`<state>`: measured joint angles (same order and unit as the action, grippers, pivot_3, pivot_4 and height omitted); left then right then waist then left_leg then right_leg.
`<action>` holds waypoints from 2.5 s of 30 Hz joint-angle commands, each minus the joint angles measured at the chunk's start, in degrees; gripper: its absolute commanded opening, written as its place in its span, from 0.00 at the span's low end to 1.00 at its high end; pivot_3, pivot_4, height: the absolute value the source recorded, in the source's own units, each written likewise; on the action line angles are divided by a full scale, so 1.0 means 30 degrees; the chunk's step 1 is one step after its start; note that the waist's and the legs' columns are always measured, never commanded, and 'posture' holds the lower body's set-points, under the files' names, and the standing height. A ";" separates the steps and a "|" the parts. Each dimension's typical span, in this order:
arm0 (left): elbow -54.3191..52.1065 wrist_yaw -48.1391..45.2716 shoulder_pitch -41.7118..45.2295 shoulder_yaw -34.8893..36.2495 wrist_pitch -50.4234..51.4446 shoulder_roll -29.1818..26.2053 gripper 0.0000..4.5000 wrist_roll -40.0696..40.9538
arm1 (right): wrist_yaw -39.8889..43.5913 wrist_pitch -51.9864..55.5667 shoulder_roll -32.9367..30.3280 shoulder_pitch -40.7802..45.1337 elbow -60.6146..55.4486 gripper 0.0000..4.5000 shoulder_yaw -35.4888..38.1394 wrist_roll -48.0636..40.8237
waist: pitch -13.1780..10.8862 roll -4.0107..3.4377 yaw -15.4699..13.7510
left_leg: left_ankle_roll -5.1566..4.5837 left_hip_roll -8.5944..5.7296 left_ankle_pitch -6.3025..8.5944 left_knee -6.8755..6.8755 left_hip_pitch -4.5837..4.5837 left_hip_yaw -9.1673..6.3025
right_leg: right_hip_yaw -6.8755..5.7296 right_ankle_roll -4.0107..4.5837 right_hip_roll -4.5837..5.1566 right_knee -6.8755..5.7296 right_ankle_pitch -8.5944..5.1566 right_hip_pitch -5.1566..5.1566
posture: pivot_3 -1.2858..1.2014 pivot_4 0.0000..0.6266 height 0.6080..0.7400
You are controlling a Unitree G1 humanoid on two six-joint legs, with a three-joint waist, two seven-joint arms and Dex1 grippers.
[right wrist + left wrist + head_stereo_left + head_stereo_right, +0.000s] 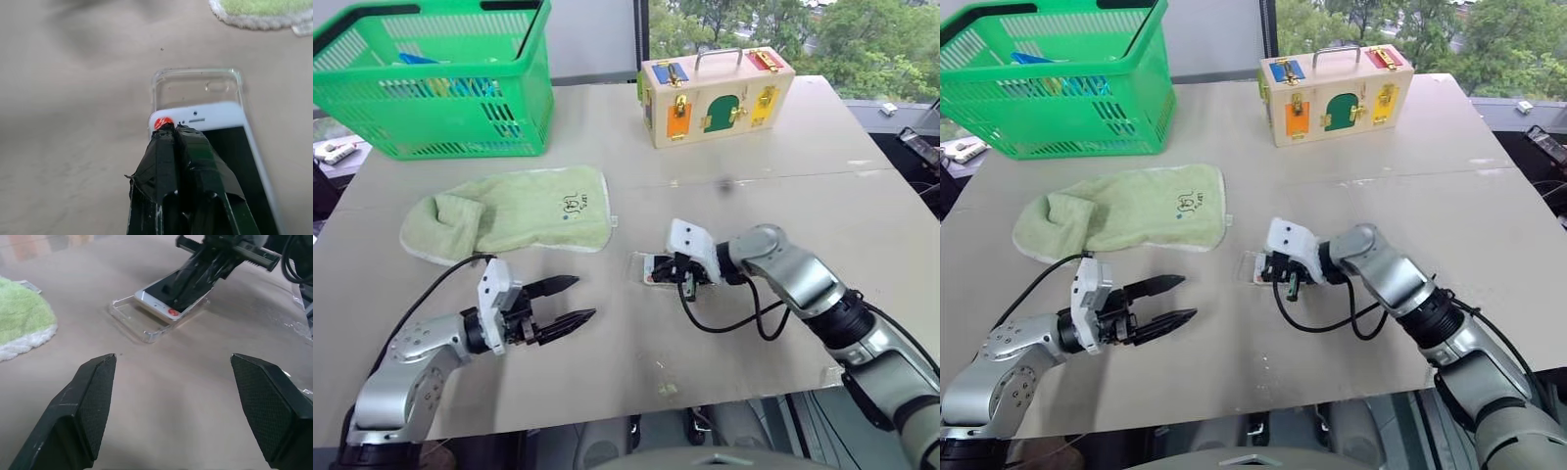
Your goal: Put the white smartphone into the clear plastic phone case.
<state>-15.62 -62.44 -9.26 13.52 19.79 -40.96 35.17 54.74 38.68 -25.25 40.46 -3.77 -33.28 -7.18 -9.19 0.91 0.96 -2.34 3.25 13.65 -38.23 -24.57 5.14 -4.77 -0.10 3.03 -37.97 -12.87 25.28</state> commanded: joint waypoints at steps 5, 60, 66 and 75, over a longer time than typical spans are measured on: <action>-0.0923 0.0292 0.0011 0.0372 0.0196 -0.0046 0.86 0.0324 | 0.0575 -0.0182 0.0548 -0.0248 0.3151 0.00 -0.2129 0.2090 | 0.0039 0.0007 -0.0010 | 0.0011 0.0000 0.0011 0.0027 0.0272 0.0015 | -0.0011 0.0071 0.0034 0.0026 -0.0047 -0.0225 | 0.52 0.24 1.00; 0.1539 0.0518 0.3101 -0.1687 -0.0850 0.0655 0.86 -0.1516 | -0.4316 0.5371 -0.2351 -0.4729 -0.7284 0.00 0.7404 -0.1886 | 0.0035 0.0018 -0.0125 | 0.0006 -0.0058 -0.0003 0.0257 -0.0042 0.0079 | -0.0011 0.0005 0.0030 0.0173 0.0008 0.0088 | 0.52 0.24 1.00; 0.2508 0.0881 0.3908 -0.2815 -0.2546 0.1202 0.86 -0.3267 | -0.5529 0.6494 -0.4049 -0.6044 -0.8300 0.00 0.8175 -0.1545 | 0.0027 0.0034 -0.0161 | 0.0006 -0.0051 -0.0003 0.0257 -0.0034 0.0079 | -0.0008 0.0007 0.0014 0.0158 0.0007 0.0092 | 0.52 0.24 1.00; 0.3952 0.1507 0.5123 -0.4111 -0.4076 0.2157 0.86 -0.5013 | -0.5830 0.7415 -0.4328 -0.6836 -0.9175 0.00 0.6964 -0.2014 | 0.0020 0.0051 -0.0112 | 0.0005 -0.0051 -0.0005 0.0241 -0.0023 0.0106 | 0.0011 0.0003 -0.0005 0.0126 0.0009 0.0096 | 0.52 0.24 1.00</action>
<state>-3.69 -58.24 5.56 1.19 9.16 -34.42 20.66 37.14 60.65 -38.27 19.74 -28.72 -12.62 -12.19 -9.13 1.06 0.63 -2.33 3.11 13.63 -37.52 -24.63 5.45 -4.73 -0.09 3.00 -37.62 -12.84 25.57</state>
